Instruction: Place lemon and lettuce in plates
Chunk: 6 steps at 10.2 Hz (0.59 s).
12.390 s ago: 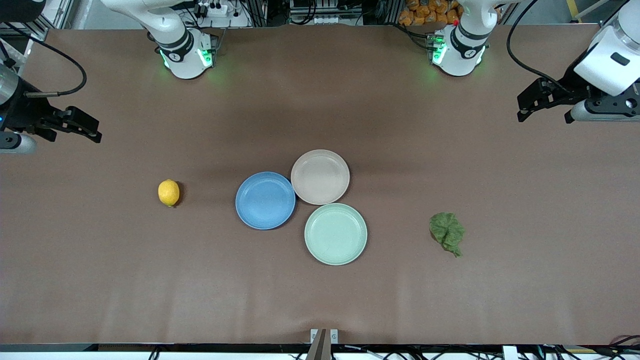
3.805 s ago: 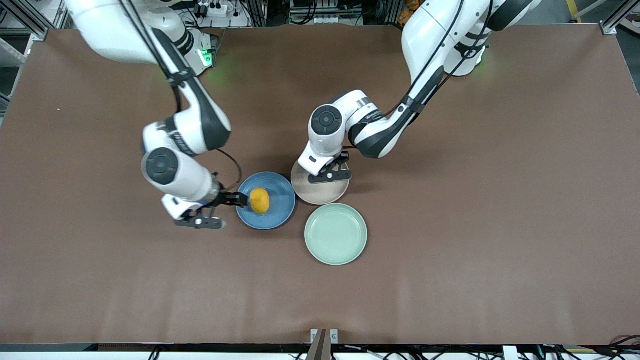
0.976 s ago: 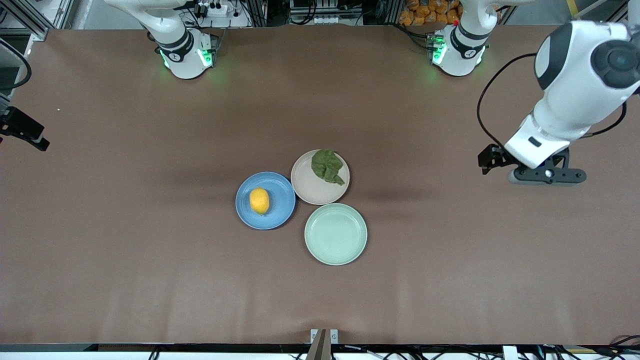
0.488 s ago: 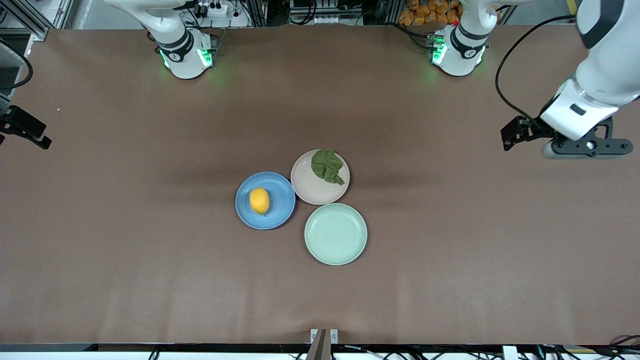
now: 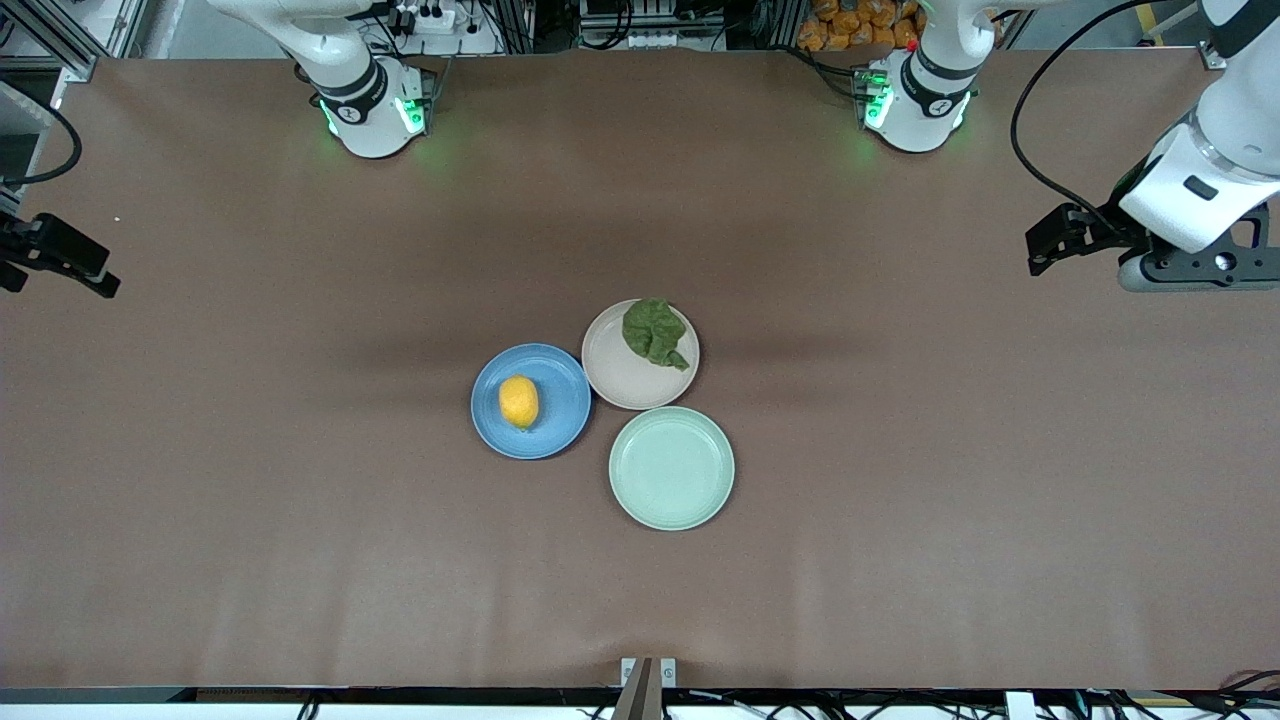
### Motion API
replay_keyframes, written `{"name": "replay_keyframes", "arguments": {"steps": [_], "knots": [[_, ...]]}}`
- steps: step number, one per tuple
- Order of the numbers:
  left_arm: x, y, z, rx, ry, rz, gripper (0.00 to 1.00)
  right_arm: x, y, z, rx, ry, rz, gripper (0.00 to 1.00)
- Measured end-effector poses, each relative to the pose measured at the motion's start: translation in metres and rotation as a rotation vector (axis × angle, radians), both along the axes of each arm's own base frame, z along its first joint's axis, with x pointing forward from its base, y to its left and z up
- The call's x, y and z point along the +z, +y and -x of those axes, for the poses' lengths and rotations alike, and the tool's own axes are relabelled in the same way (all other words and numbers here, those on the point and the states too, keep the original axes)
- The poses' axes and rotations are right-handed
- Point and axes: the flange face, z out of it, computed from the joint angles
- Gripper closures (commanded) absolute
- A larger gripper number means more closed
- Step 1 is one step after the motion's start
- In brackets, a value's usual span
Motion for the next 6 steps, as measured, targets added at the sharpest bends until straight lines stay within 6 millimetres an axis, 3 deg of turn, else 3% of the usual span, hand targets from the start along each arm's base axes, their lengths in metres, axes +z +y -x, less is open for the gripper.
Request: {"name": "replay_keyframes", "arguments": {"steps": [6], "knots": [[0.022, 0.003, 0.003, 0.005, -0.014, 0.002, 0.0, -0.018, 0.027, 0.004, 0.047, 0.111, -0.013, 0.0]]}}
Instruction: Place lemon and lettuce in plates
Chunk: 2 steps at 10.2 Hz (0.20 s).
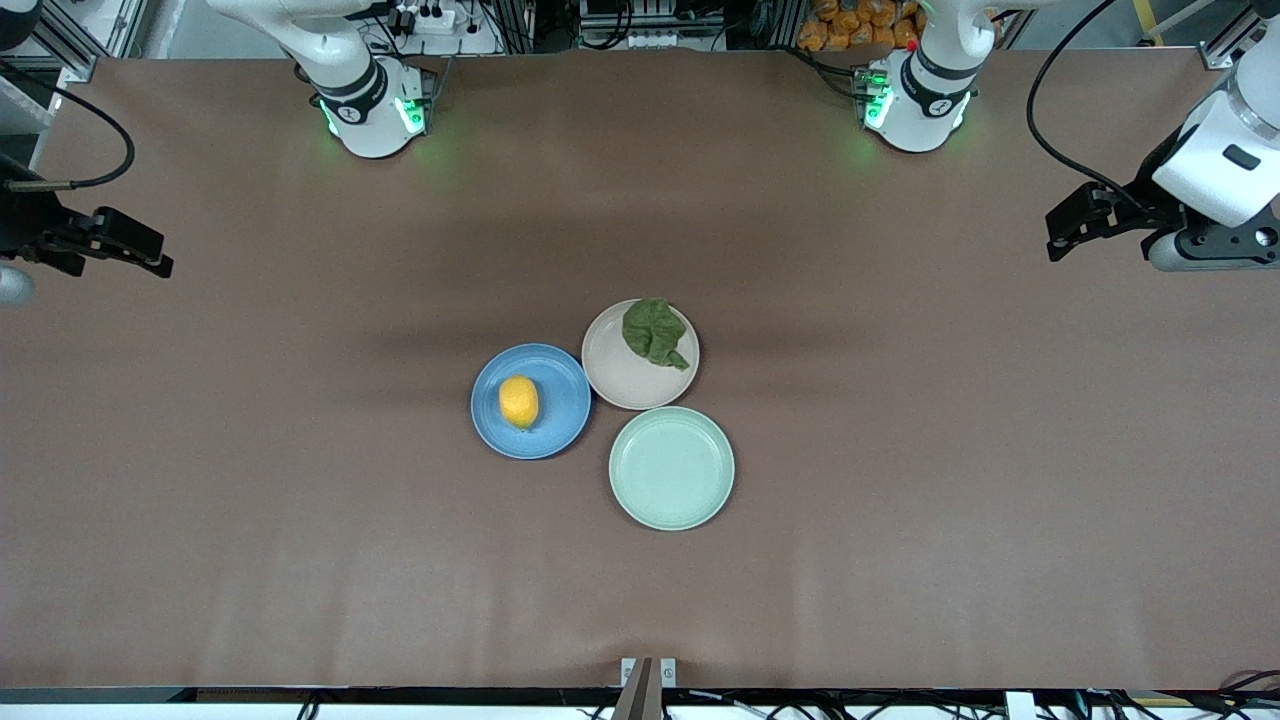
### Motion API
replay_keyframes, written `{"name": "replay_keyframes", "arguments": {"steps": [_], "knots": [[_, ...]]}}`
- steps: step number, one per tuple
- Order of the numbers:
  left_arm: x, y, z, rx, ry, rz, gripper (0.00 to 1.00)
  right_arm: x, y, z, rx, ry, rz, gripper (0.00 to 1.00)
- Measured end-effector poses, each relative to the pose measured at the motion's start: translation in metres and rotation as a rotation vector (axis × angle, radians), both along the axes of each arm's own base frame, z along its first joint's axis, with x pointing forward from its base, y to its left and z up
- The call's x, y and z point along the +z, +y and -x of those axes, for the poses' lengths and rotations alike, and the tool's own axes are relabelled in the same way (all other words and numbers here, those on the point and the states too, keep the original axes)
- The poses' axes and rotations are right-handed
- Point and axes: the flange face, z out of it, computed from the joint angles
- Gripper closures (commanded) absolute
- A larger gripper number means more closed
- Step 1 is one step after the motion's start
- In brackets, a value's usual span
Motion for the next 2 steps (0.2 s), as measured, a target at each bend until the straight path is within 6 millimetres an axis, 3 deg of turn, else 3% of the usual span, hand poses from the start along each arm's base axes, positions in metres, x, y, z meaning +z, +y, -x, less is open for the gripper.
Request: {"name": "replay_keyframes", "arguments": {"steps": [2], "knots": [[0.0009, 0.0, 0.0003, 0.0, 0.001, 0.0, 0.0, -0.001, 0.0044, 0.0011, 0.008, 0.011, -0.002, 0.0]]}}
